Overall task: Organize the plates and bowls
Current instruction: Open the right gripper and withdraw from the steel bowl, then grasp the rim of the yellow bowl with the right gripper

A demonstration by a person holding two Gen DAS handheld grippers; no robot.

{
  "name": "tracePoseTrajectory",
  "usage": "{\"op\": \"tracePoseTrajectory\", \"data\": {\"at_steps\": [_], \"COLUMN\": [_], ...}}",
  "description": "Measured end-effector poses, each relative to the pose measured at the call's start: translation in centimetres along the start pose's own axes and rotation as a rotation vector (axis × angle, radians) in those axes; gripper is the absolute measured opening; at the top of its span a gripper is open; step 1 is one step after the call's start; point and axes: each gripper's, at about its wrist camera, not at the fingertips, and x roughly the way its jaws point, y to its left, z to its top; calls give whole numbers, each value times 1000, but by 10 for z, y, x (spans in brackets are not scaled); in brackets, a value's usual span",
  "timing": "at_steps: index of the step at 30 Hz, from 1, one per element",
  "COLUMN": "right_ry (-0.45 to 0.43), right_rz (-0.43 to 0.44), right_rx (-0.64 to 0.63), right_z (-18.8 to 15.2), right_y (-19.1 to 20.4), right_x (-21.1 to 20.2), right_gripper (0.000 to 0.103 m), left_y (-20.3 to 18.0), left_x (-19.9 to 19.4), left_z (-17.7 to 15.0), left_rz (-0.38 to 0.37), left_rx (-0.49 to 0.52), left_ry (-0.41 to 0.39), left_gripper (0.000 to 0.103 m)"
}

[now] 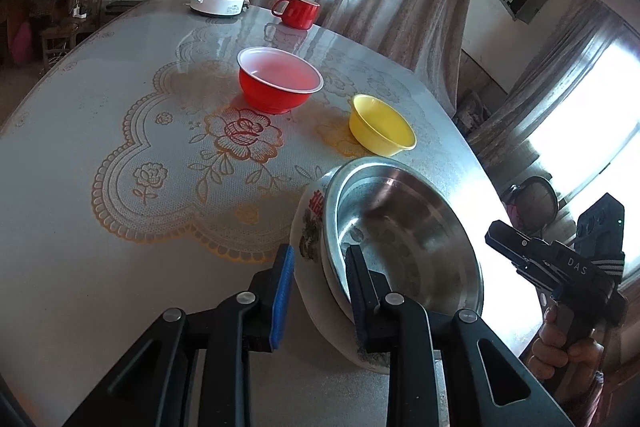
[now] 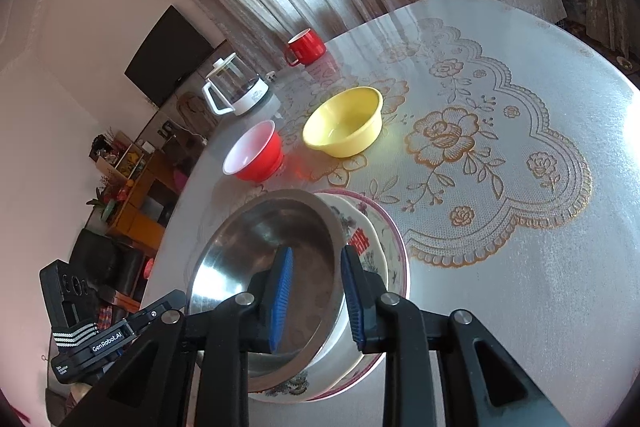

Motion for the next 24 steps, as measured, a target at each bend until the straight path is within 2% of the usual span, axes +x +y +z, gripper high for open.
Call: {"op": "tracePoseTrajectory", "data": {"at_steps": [9,13,18,24], "right_ry": [38,50,63,78], "right_rz": [-9,-5,14,7], "right_rx": [6,12,-5,-14], "right_z": [25,42,66,89], "right_y": [-14,-25,-36,-49], "right_x": [18,26,43,66], "right_gripper": [18,18,18,18], "left_y": [-2,-4,-18,-33], "left_x": [21,36,49,69], "left_z": [30,48,67,94], "left_rz": [11,-6,-6,-12], "left_rx": [9,-11,32,40], "left_ry": [39,77,68,97], "left_gripper": [27,27,27,31]}}
